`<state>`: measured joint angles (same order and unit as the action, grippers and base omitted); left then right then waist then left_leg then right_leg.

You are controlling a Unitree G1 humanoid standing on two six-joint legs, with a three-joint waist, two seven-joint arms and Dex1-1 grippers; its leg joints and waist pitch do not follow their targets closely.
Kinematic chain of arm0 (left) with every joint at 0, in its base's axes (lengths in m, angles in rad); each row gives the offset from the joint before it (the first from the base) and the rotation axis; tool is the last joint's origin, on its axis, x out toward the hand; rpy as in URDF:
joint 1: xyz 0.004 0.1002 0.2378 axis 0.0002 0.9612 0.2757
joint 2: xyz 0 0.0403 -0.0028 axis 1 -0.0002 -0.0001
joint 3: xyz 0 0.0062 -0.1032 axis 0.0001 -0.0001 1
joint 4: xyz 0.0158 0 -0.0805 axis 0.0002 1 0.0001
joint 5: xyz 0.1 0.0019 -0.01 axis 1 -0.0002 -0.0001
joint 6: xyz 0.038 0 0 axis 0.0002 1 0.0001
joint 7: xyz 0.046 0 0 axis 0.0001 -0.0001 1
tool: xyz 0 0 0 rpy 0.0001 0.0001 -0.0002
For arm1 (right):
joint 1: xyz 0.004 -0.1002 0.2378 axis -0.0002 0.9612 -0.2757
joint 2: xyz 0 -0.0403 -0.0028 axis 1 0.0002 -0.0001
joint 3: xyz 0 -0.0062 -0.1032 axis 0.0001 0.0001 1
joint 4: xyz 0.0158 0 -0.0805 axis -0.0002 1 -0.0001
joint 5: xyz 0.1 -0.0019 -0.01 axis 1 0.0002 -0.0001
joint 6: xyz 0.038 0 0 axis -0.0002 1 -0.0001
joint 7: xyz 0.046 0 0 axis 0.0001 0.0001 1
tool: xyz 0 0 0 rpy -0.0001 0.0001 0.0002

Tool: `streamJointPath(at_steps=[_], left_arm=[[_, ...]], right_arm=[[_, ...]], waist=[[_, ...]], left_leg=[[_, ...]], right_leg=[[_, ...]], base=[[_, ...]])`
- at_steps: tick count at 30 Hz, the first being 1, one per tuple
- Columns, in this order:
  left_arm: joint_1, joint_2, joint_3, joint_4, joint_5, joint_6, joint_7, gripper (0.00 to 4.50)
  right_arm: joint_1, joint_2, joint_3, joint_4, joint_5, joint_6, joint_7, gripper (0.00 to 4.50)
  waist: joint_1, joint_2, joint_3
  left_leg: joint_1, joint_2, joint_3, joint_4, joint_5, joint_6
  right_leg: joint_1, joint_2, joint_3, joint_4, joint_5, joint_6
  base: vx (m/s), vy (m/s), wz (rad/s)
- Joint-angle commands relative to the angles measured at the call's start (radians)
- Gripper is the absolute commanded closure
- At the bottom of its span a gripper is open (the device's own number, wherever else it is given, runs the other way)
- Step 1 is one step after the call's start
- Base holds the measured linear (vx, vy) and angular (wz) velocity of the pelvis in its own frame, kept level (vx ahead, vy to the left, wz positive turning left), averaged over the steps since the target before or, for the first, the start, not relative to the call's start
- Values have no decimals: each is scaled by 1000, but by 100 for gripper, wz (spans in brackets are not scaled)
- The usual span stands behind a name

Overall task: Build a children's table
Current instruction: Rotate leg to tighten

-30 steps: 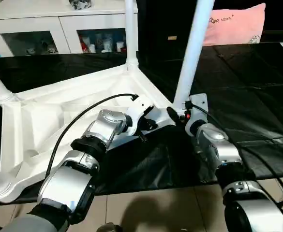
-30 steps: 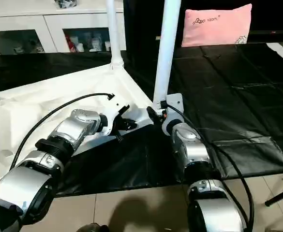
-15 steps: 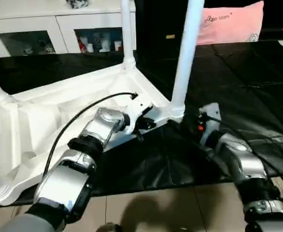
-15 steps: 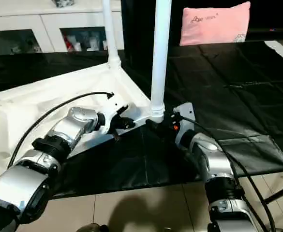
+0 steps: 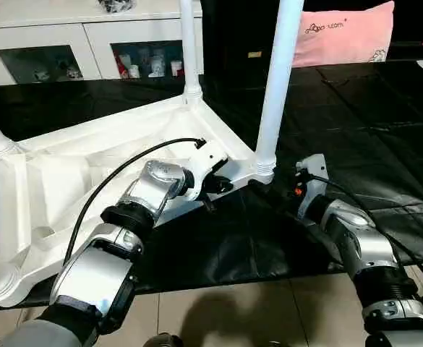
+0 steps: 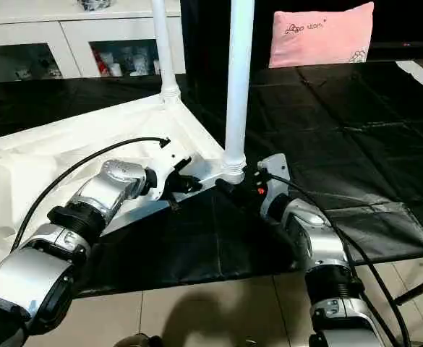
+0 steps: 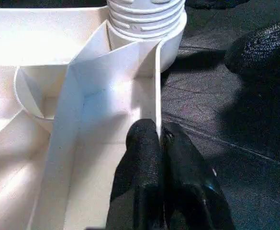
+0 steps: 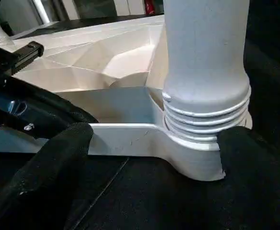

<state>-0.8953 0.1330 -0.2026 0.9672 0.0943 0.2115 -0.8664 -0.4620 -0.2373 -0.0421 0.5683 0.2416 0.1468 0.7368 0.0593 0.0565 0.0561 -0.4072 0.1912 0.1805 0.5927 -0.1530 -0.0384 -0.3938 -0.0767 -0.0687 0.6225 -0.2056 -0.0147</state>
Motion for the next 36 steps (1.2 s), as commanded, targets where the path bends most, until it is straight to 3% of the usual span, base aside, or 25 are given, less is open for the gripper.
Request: streamJointPath(at_steps=[1, 12, 13, 14, 15, 16, 17, 19, 22, 24, 28, 31, 36], left_arm=[[-22, 1, 4, -25, -3, -26, -4, 450], [-21, 4, 2, -20, -4, -34, -12, 450], [13, 102, -67, -38, 20, -169, -228, 450], [28, 143, -96, -46, 30, -227, -319, 450], [31, 153, -104, -48, 33, -242, -344, 450], [37, 168, -115, -52, 37, -262, -377, 450], [38, 169, -116, -52, 37, -264, -379, 450], [38, 168, -116, -51, 38, -263, -379, 450], [38, 169, -117, -49, 39, -266, -380, 450], [37, 175, -123, -43, 35, -285, -395, 450], [42, 194, -139, -39, 35, -336, -440, 450], [57, 205, -145, -62, 43, -354, -486, 450], [74, 208, -157, -91, 41, -359, -505, 450]], right_arm=[[-2, 11, 18, -22, 10, 5, 15, 6], [15, -6, 24, -63, 21, 31, 50, 6], [-8, -153, 109, -107, -36, -6, 259, 6], [-19, -212, 143, -122, -62, -25, 341, 6], [-22, -227, 152, -125, -70, -31, 361, 6], [-27, -247, 164, -128, -80, -40, 387, 6], [-25, -248, 165, -130, -80, -39, 389, 6], [-24, -249, 165, -131, -78, -36, 392, 6], [-19, -254, 165, -141, -73, -30, 402, 6], [-13, -270, 175, -155, -61, -35, 426, 6], [-15, -291, 188, -156, -51, -43, 466, 6], [-28, -279, 184, -134, -75, -57, 463, 6], [-38, -276, 196, -117, -79, -67, 456, 6]], waist=[[7, -10, -78], [8, -8, -78], [10, -29, -78], [20, -27, -83], [19, -24, -86], [16, -16, -83], [16, -12, -82], [21, -13, -71], [38, -9, -74], [51, -11, -77], [46, -15, -79], [44, -17, -83], [47, -15, -81]], left_leg=[[23, 35, -16, -55, -161, 109], [23, 35, -16, -54, -154, 113], [20, 33, -15, -53, -152, 124], [14, 34, -23, -50, -137, 127], [10, 35, -19, -47, -115, 135], [15, 38, -13, -44, -98, 149], [18, 38, -11, -43, -126, 152], [25, 40, -10, -51, -200, 121], [39, 49, -10, -56, -229, 85], [40, 52, -10, -58, -213, 73], [31, 46, -8, -56, -206, 87], [26, 42, -5, -48, -159, 117], [29, 45, -3, -47, -159, 124]], right_leg=[[56, -73, 38, -76, -19, -273], [57, -71, 37, -75, -11, -274], [61, -71, 36, -79, -9, -268], [73, -72, 32, -73, -3, -259], [72, -70, 37, -68, 28, -248], [57, -66, 39, -61, 80, -256], [52, -68, 37, -63, 64, -266], [46, -69, 37, -76, -70, -264], [38, -72, 41, -83, -154, -260], [39, -68, 43, -72, -93, -261], [45, -75, 42, -66, -51, -261], [45, -79, 42, -62, -10, -267], [40, -77, 41, -64, -39, -267]], base=[[0, 0, 0], [0, 0, 0], [0, 0, 0], [0, 0, 0], [0, 0, 0], [0, 0, 0], [0, 0, 0], [0, 0, 0], [0, 0, 0], [0, 0, 0], [0, 0, 0], [0, 0, 0], [0, 0, 0]])
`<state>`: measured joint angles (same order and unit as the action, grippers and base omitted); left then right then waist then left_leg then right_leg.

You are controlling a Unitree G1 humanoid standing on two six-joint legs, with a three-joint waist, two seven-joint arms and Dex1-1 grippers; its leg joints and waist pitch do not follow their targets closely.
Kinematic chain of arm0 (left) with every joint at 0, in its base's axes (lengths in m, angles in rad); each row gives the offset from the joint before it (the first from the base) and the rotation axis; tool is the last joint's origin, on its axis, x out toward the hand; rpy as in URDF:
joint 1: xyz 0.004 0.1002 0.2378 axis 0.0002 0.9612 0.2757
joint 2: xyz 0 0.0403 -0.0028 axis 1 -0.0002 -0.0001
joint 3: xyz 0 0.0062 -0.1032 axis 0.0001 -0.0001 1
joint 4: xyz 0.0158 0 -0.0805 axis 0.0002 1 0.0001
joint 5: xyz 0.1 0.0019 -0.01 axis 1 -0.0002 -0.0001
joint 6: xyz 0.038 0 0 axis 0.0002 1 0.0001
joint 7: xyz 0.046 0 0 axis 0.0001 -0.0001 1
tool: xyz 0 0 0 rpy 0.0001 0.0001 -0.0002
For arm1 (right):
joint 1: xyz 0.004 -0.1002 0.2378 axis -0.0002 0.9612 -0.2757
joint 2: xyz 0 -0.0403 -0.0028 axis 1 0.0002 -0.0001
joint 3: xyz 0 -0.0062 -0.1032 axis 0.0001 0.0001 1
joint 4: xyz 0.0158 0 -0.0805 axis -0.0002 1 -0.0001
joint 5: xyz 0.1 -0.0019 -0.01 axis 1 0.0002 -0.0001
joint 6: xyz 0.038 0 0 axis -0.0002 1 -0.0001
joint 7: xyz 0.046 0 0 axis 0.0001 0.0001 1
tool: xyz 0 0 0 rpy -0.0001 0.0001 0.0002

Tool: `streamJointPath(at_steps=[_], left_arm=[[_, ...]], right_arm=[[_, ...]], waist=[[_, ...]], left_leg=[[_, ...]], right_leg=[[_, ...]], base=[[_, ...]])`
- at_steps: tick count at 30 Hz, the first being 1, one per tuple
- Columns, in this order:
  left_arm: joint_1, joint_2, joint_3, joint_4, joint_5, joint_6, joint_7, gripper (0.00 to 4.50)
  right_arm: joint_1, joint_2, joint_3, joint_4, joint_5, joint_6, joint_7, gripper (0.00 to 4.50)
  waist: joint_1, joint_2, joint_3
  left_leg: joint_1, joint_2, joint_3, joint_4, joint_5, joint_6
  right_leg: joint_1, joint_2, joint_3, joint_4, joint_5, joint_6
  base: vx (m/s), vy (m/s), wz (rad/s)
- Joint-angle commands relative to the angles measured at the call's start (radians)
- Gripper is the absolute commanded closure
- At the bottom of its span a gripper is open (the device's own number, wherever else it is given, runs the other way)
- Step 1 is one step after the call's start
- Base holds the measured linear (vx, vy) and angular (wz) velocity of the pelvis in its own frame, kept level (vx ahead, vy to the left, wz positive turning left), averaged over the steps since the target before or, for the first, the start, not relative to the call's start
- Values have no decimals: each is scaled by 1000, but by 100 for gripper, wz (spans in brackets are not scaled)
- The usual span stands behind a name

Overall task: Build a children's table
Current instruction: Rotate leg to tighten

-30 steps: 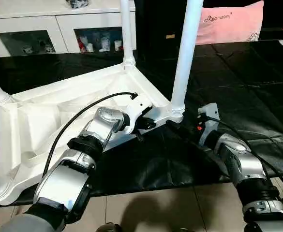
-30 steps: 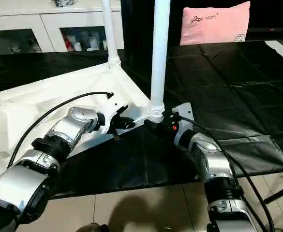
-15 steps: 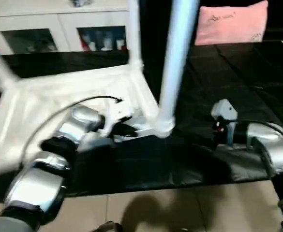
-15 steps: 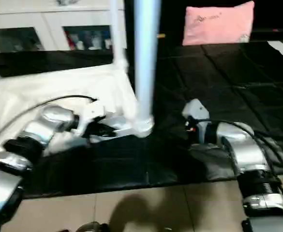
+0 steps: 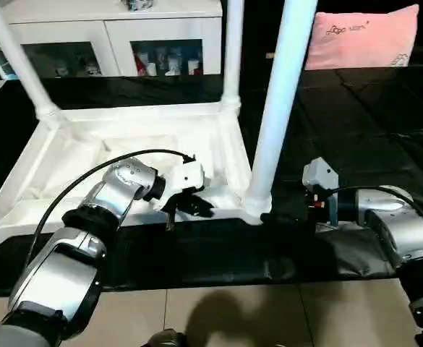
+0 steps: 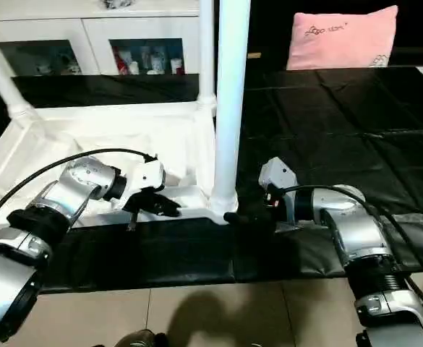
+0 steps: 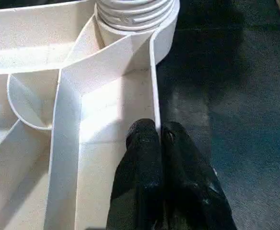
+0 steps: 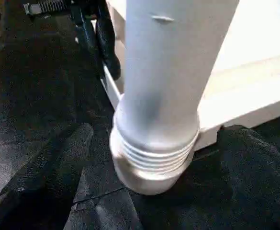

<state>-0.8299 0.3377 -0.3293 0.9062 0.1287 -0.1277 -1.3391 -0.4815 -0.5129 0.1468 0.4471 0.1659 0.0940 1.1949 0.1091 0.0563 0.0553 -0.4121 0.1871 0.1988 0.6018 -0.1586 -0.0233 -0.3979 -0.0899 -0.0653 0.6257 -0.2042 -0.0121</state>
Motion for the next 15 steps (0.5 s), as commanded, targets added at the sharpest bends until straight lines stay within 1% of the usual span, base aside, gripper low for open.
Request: streamJointPath(at_steps=[1, 4, 6, 7, 8, 9, 11, 12, 15], left_arm=[[11, 3, -33, -30, 5, -23, -35, 450], [16, 2, -35, -34, 4, -26, -40, 450], [20, 1, -35, -37, 7, -27, -45, 450], [20, 1, -36, -38, 9, -28, -47, 450], [20, 1, -36, -38, 9, -28, -47, 450], [20, 1, -36, -39, 10, -28, -48, 450], [21, 2, -36, -41, 11, -28, -50, 450], [21, 3, -37, -42, 11, -28, -50, 450], [21, 4, -39, -44, 11, -28, -53, 450]], right_arm=[[-22, 0, 11, 9, -1, -15, -4, 6], [-28, 9, 10, 19, 2, -14, -2, 6], [-34, 19, 7, 32, 8, -8, 11, 6], [-37, 23, 7, 37, 12, -3, 20, 31], [-37, 23, 7, 38, 13, -3, 22, 31], [-39, 26, 8, 43, 13, -2, 29, 31], [-42, 31, 17, 59, 16, -1, 52, 56], [-43, 32, 20, 63, 18, 1, 58, 56], [-51, 38, 28, 82, 15, -5, 61, 86]], waist=[[-1, -12, -80], [0, -10, -79], [-1, -13, -80], [-1, -13, -81], [0, -14, -81], [1, -13, -82], [1, -13, -83], [2, -14, -83], [2, -13, -82]], left_leg=[[35, 51, -22, -57, -163, 103], [36, 51, -22, -59, -178, 90], [34, 50, -23, -59, -180, 86], [34, 50, -23, -59, -176, 88], [34, 49, -22, -58, -173, 91], [34, 49, -22, -57, -164, 95], [33, 49, -22, -56, -154, 101], [32, 49, -22, -55, -151, 104], [32, 49, -22, -56, -153, 105]], right_leg=[[43, -64, 38, -68, -52, -268], [42, -63, 38, -68, -59, -268], [45, -65, 38, -67, -55, -269], [45, -64, 38, -66, -47, -270], [45, -64, 38, -66, -42, -271], [45, -65, 37, -64, -34, -272], [46, -64, 37, -62, -20, -274], [46, -64, 37, -62, -18, -273], [45, -64, 36, -63, -26, -274]], base=[[0, 0, 0], [0, 0, 0], [0, 0, 0], [0, 0, 0], [0, 0, 0], [0, 0, 0], [0, 0, 0], [0, 0, 0], [0, 0, 0]])
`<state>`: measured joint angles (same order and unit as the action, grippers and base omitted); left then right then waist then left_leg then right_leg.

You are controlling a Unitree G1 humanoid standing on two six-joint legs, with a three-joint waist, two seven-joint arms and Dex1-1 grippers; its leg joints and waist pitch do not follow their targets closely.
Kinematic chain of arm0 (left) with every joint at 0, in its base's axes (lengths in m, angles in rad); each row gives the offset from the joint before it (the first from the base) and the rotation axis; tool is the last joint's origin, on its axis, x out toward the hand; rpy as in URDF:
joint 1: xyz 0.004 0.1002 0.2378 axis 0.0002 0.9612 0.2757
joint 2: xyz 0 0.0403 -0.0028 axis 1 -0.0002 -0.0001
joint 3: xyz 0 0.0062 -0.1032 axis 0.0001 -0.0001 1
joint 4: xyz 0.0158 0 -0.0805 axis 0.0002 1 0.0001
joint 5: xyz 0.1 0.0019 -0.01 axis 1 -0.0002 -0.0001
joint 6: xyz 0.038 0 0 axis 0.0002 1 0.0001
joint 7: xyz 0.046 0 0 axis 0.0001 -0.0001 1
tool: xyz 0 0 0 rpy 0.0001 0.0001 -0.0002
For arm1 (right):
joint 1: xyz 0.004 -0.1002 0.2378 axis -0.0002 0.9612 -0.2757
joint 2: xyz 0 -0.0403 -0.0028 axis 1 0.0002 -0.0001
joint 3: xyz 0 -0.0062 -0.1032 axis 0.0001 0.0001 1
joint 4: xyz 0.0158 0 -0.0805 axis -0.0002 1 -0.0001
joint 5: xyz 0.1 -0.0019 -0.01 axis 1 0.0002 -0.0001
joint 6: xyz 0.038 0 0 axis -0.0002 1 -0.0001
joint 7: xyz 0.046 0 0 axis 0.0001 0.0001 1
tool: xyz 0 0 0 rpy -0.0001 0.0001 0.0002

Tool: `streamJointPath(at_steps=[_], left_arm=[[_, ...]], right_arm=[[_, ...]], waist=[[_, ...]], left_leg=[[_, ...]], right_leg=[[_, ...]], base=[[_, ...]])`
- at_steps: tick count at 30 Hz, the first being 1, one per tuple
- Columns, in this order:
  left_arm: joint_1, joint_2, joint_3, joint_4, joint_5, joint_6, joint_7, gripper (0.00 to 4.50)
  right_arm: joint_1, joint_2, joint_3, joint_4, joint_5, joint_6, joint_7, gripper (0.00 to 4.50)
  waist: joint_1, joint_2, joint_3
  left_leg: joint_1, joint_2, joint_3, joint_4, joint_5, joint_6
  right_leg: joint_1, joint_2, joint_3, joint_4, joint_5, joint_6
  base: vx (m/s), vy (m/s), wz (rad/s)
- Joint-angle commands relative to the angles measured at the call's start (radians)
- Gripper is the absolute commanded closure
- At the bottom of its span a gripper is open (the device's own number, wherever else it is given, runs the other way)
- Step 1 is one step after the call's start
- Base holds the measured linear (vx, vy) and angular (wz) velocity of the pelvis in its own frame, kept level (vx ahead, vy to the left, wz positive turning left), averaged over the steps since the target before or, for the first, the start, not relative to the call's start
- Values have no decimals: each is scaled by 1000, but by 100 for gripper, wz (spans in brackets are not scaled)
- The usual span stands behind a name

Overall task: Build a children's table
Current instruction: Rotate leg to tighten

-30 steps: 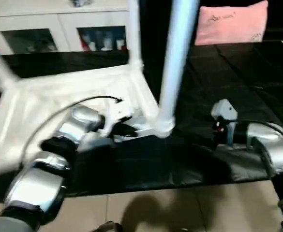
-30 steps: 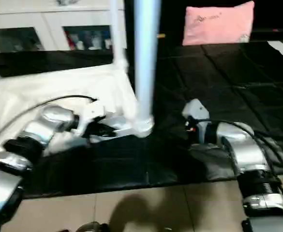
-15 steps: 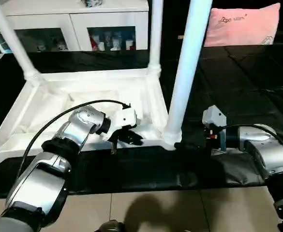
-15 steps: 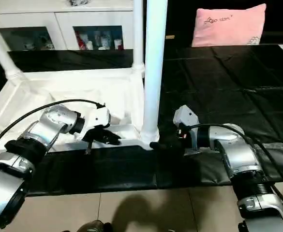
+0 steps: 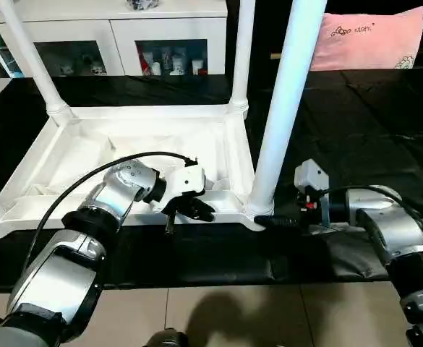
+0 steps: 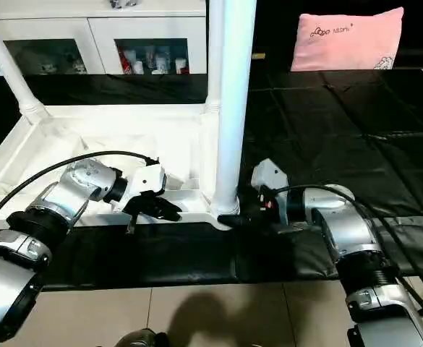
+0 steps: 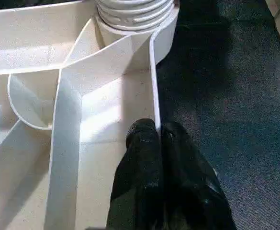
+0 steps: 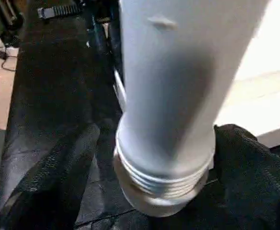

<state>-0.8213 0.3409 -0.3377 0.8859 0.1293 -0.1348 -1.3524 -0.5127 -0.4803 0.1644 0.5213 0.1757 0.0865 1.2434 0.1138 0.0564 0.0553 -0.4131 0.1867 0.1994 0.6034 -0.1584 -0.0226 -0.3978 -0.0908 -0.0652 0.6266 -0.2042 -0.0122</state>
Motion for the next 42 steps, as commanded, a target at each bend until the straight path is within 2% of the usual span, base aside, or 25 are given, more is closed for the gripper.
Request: streamJointPath(at_steps=[1, 6, 7, 8, 10, 20, 23, 25, 27, 28, 29, 30, 31, 32, 33, 34, 35, 36, 37, 41, 42], left_arm=[[13, 1, -31, -25, 11, -20, -40, 450], [16, 0, -32, -30, 11, -18, -43, 450], [16, 0, -33, -30, 12, -18, -43, 450], [17, 0, -34, -30, 12, -18, -44, 450], [16, 1, -36, -30, 13, -17, -45, 450], [13, 1, -31, -21, 15, 7, -36, 450], [-6, -26, 5, 11, 4, 77, 47, 450], [-23, -45, 28, 27, -5, 120, 100, 450], [-38, -69, 50, 37, -14, 159, 159, 450], [-60, -110, 83, 48, -28, 222, 260, 450], [-66, -120, 91, 50, -31, 237, 286, 450], [-72, -134, 100, 54, -35, 254, 313, 450], [-95, -183, 127, 64, -48, 304, 406, 450], [-109, -213, 146, 74, -57, 329, 471, 450], [-110, -216, 147, 75, -58, 331, 476, 450], [-130, -255, 172, 91, -69, 350, 553, 450], [-131, -257, 173, 92, -69, 351, 556, 450], [-143, -275, 185, 104, -75, 354, 594, 450], [-153, -291, 188, 119, -72, 345, 629, 450], [-161, -292, 174, 136, -40, 318, 654, 450], [-160, -287, 168, 137, -33, 308, 650, 450]], right_arm=[[-24, 9, 11, 16, 3, 1, 12, 93], [-36, 18, 8, 41, -3, -4, 15, 132], [-39, 20, 6, 47, -3, -6, 18, 137], [-40, 21, 6, 50, -2, -7, 22, 145], [-40, 20, 7, 50, 5, -2, 37, 164], [-28, 27, 13, 46, 12, 2, 56, 178], [-7, 79, -18, 13, 24, 50, -58, 178], [7, 110, -25, 3, 13, 68, -133, 178], [14, 147, -31, 16, -4, 78, -215, 178], [13, 205, -45, 60, -26, 85, -344, 178], [12, 219, -49, 72, -31, 85, -373, 178], [8, 236, -53, 88, -37, 84, -412, 178], [-17, 295, -66, 160, -65, 82, -557, 178], [-37, 329, -73, 205, -81, 82, -645, 178], [-39, 332, -73, 209, -82, 82, -652, 178], [-77, 381, -100, 261, -85, 98, -775, 178], [-78, 383, -102, 264, -85, 98, -780, 178], [-102, 408, -116, 289, -84, 104, -838, 179], [-131, 433, -125, 317, -88, 109, -897, 179], [-159, 462, -147, 330, -95, 103, -937, 179], [-160, 464, -155, 327, -90, 97, -935, 179]], waist=[[-3, -13, -82], [-3, -11, -83], [-4, -15, -83], [-3, -12, -83], [-3, -15, -83], [-3, -11, -83], [-5, -9, -81], [-7, -11, -74], [-10, -11, -73], [-17, -8, -65], [-20, -8, -65], [-24, -10, -63], [-29, -11, -65], [-38, -5, -64], [-46, -8, -64], [-49, -6, -66], [-53, -2, -67], [-60, -6, -70], [-61, -4, -73], [-62, -4, -75], [-60, -4, -79]], left_leg=[[34, 50, -23, -58, -159, 101], [34, 50, -23, -57, -159, 95], [34, 50, -23, -57, -155, 96], [34, 50, -23, -57, -155, 98], [34, 49, -22, -57, -155, 99], [35, 50, -23, -58, -167, 94], [34, 50, -23, -59, -169, 91], [39, 49, -24, -66, -223, 62], [41, 47, -25, -68, -252, 43], [46, 48, -26, -75, -301, 10], [50, 48, -29, -77, -324, -5], [53, 46, -30, -78, -341, -15], [52, 45, -32, -79, -346, -25], [53, 45, -35, -82, -361, -41], [48, 43, -40, -87, -364, -48], [47, 43, -38, -87, -356, -41], [48, 42, -37, -87, -350, -39], [45, 40, -37, -86, -339, -29], [44, 39, -36, -85, -316, -16], [41, 35, -29, -77, -267, 27], [39, 36, -29, -75, -234, 41]], right_leg=[[45, -63, 36, -65, -35, -274], [45, -65, 36, -63, -34, -277], [46, -63, 36, -63, -26, -276], [45, -62, 36, -62, -23, -277], [46, -63, 36, -63, -25, -276], [45, -63, 36, -64, -39, -276], [44, -63, 36, -63, -41, -278], [42, -65, 37, -75, -138, -265], [42, -66, 38, -80, -191, -253], [35, -66, 39, -87, -269, -236], [33, -69, 39, -90, -301, -231], [33, -70, 39, -95, -333, -223], [35, -70, 40, -97, -351, -211], [31, -71, 38, -98, -363, -210], [38, -69, 35, -97, -357, -201], [39, -67, 36, -98, -322, -197], [37, -67, 37, -97, -295, -205], [40, -65, 36, -97, -249, -216], [43, -65, 35, -95, -210, -223], [46, -66, 36, -95, -137, -236], [51, -66, 35, -90, -98, -239]], base=[[0, 0, 0], [0, 0, 0], [0, 0, 0], [0, 0, 0], [0, 0, 0], [0, 0, 0], [0, 0, 0], [0, 0, 0], [0, 0, 0], [0, 0, 0], [0, 0, 0], [0, 0, 0], [0, 0, 0], [0, 0, 0], [0, 0, 0], [0, 0, 0], [0, 0, 0], [0, 0, 0], [0, 0, 0], [0, 0, 0], [0, 0, 0]])
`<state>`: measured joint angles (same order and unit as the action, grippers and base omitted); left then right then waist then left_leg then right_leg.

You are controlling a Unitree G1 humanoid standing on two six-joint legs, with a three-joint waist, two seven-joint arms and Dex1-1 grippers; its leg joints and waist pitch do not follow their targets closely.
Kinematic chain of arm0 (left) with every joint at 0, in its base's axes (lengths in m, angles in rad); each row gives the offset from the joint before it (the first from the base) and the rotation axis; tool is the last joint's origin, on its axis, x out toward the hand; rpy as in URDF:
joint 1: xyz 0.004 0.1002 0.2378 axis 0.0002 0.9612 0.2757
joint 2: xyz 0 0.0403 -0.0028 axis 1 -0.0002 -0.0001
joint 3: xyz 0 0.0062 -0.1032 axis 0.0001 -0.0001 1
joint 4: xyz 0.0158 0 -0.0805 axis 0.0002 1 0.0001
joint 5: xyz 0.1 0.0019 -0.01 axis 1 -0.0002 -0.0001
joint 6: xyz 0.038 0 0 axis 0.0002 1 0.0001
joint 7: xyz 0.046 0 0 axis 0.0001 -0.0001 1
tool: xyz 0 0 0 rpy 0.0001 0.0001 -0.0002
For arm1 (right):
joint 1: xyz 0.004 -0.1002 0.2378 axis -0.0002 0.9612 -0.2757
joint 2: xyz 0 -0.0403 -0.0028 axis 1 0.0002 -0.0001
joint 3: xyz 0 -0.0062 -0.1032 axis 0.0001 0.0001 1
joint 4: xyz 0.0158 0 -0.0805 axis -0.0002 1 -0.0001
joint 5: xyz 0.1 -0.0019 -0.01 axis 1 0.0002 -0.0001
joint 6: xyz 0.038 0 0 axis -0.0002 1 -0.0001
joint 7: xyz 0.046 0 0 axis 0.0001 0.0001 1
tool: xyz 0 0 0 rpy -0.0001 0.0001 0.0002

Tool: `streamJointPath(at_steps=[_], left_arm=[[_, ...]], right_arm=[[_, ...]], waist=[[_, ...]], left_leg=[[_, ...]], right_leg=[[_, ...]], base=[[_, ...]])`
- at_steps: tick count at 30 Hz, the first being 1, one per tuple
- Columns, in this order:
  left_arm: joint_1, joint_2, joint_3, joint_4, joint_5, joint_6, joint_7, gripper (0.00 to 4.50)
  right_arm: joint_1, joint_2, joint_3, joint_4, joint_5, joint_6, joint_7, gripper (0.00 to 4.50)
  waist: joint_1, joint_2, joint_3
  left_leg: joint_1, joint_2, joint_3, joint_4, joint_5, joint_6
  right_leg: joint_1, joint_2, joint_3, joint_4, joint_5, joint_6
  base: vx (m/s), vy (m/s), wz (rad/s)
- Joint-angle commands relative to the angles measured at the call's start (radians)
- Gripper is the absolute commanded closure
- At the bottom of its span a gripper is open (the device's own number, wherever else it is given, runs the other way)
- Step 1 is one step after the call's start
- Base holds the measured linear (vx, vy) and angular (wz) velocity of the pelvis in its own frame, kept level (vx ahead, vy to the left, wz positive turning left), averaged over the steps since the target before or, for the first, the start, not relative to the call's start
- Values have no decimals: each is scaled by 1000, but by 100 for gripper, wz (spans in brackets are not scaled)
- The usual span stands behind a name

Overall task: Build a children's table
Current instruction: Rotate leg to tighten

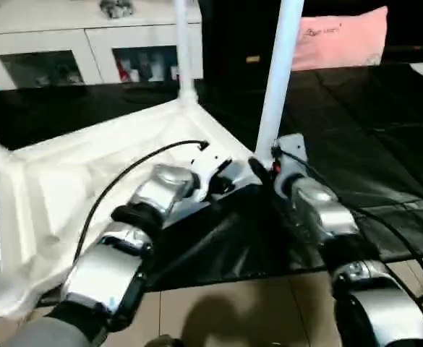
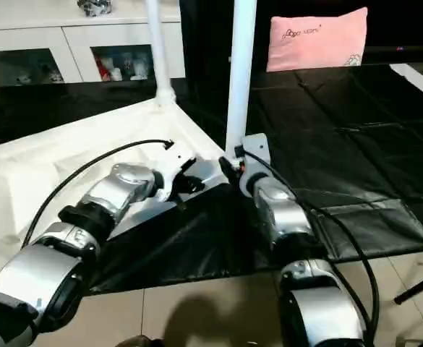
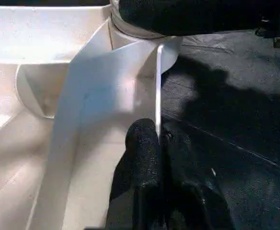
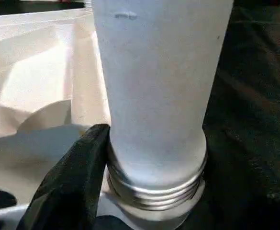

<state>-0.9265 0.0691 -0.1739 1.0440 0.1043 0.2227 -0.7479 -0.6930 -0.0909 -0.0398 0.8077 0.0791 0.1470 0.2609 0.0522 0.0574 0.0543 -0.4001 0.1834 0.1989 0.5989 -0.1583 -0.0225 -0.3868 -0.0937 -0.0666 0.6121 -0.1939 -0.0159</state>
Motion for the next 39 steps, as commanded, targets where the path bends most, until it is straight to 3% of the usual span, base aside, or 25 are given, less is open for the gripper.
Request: streamJointPath(at_steps=[1, 3, 5, 7, 10, 14, 15, 16, 20, 24, 26, 29, 30, 33, 35, 36, 39], left_arm=[[-53, -10, -1, -20, -1, -57, 38, 450], [-51, -4, -8, -18, 9, -59, 34, 450], [-47, 5, -16, -12, 23, -75, 30, 450], [-47, 10, -21, -3, 29, -88, 28, 450], [-35, 33, -31, 12, 41, -117, 4, 450], [-18, 60, -46, 22, 52, -179, -45, 450], [-18, 60, -46, 22, 52, -179, -45, 450], [-10, 83, -67, 31, 68, -242, -86, 450], [-6, 114, -93, 53, 89, -341, -142, 450], [-9, 129, -105, 73, 102, -383, -157, 450], [-13, 129, -86, 88, 90, -382, -137, 450], [-23, 114, 14, 96, -9, -324, -101, 450], [-23, 114, 14, 96, -9, -324, -101, 407], [-14, 109, 136, 45, -144, -257, -124, 396], [27, 113, 194, -47, -218, -211, -127, 374], [56, 116, 206, -97, -238, -197, -126, 359], [148, 113, 239, -265, -280, -125, -89, 353]], right_arm=[[22, 75, 48, 36, 7, 29, 54, 124], [24, 70, 49, 33, -2, 11, 47, 110], [38, 59, 57, 11, -11, -12, 53, 88], [46, 52, 62, 0, -20, -30, 54, 67], [118, 20, 54, -127, 15, -14, 115, 47], [209, -35, 56, -271, 18, -4, 149, 6], [209, -35, 56, -271, 18, -4, 149, 6], [268, -66, 53, -378, 45, 7, 195, 6], [346, -100, 58, -547, 94, 24, 275, 6], [397, -126, 66, -667, 121, 48, 321, 6], [421, -146, 80, -714, 118, 63, 332, 6], [460, -164, 90, -785, 114, 88, 331, 6], [460, -164, 90, -785, 114, 88, 331, 0], [494, -167, 84, -845, 117, 107, 317, 0], [513, -154, 64, -866, 91, 102, 254, 0], [522, -146, 52, -872, 91, 107, 231, 0], [546, -132, 27, -890, 107, 122, 191, 0]], waist=[[3, -5, -79], [5, -4, -80], [4, -3, -78], [4, -3, -75], [3, 7, -73], [0, 2, -72], [0, 2, -72], [4, -2, -72], [12, 0, -77], [17, 1, -72], [21, 5, -72], [24, 3, -71], [25, 1, -71], [29, -4, -76], [29, -11, -75], [27, -19, -73], [28, -12, -70]], left_leg=[[27, 40, -28, -70, -219, 49], [25, 42, -28, -68, -184, 70], [25, 42, -27, -69, -196, 73], [27, 44, -28, -72, -225, 63], [31, 45, -31, -78, -278, 40], [27, 45, -31, -79, -277, 43], [27, 45, -31, -79, -277, 43], [25, 44, -31, -77, -255, 57], [25, 48, -30, -74, -209, 84], [31, 52, -29, -78, -251, 68], [33, 53, -30, -81, -260, 51], [31, 48, -28, -79, -267, 37], [30, 47, -28, -79, -266, 38], [25, 47, -28, -74, -224, 49], [23, 47, -26, -72, -208, 65], [22, 46, -24, -72, -202, 73], [23, 49, -24, -73, -209, 81]], right_leg=[[40, -63, 36, -74, -86, -238], [41, -62, 34, -68, -33, -250], [41, -63, 33, -70, -45, -252], [40, -63, 34, -75, -88, -245], [41, -60, 36, -78, -115, -224], [42, -61, 36, -80, -107, -230], [42, -61, 36, -80, -107, -230], [44, -61, 37, -82, -100, -222], [42, -61, 38, -73, -35, -220], [36, -63, 39, -80, -110, -216], [33, -61, 40, -80, -115, -213], [35, -62, 41, -79, -108, -217], [35, -62, 41, -79, -110, -216], [38, -66, 41, -70, -68, -230], [34, -65, 40, -69, -57, -239], [33, -64, 39, -71, -70, -239], [31, -63, 40, -74, -139, -222]], base=[[0, 0, 0], [0, 0, 0], [0, 0, 0], [0, 0, 0], [0, 0, 0], [0, 0, 0], [0, 0, 0], [0, 0, 0], [0, 0, 0], [0, 0, 0], [0, 0, 0], [0, 0, 0], [0, 0, 0], [0, 0, 0], [0, 0, 0], [0, 0, 0], [0, 0, 0]])
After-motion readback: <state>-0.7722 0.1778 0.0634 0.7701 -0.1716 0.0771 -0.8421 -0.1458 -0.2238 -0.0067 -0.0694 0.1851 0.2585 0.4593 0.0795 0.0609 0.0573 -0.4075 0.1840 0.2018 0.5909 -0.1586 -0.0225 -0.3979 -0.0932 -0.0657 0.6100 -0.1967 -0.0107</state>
